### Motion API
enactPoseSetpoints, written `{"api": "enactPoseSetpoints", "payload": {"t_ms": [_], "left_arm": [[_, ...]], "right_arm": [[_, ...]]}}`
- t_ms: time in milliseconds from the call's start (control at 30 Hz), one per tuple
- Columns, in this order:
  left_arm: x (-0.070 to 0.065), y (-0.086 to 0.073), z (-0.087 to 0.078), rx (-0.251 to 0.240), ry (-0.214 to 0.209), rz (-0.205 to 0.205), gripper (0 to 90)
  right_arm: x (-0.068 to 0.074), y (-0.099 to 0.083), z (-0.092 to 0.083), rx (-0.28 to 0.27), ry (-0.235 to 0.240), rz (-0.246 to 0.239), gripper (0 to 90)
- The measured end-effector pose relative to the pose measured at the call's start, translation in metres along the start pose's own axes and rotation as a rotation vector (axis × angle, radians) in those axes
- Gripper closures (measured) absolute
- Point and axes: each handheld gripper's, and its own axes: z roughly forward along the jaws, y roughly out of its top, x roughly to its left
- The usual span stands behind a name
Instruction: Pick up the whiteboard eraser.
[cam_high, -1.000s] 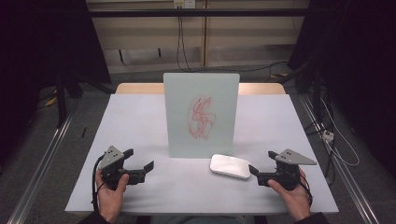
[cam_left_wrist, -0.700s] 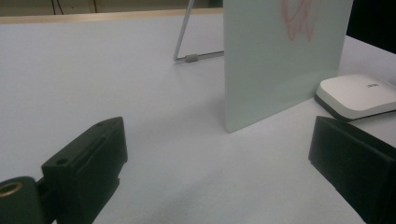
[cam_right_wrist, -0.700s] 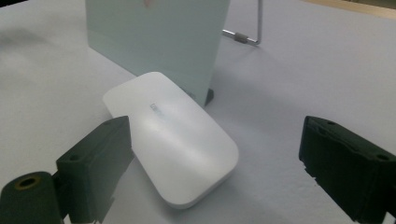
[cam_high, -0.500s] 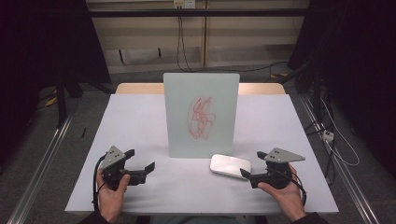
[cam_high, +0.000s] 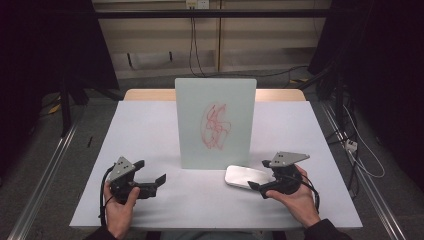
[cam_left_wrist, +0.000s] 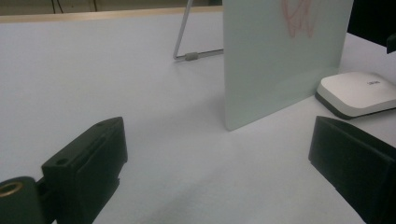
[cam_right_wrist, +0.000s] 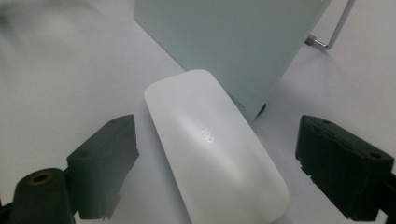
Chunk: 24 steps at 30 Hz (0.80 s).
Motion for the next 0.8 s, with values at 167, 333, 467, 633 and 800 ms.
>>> {"api": "enactPoseSetpoints", "payload": {"t_ms": [167,333,467,633,800], "left_arm": [[0.000,0.000,0.001,0.003,-0.004,0.006,4.3],[-0.002,0.000,0.002,0.006,-0.004,0.008,4.4],[-0.002,0.000,0.001,0.008,-0.006,0.007,4.4],[-0.002,0.000,0.002,0.007,-0.009,0.009,4.3],[-0.002,0.000,0.002,0.012,-0.009,0.008,4.4]], "right_arm": [[-0.002,0.007,0.009,0.047,0.013,-0.042,14.7],[-0.005,0.010,0.019,0.100,0.037,-0.063,15.9],[-0.003,0.013,0.025,0.133,0.059,-0.097,16.3],[-0.005,0.017,0.032,0.165,0.084,-0.128,17.8],[-0.008,0.017,0.040,0.205,0.108,-0.143,18.9]]}}
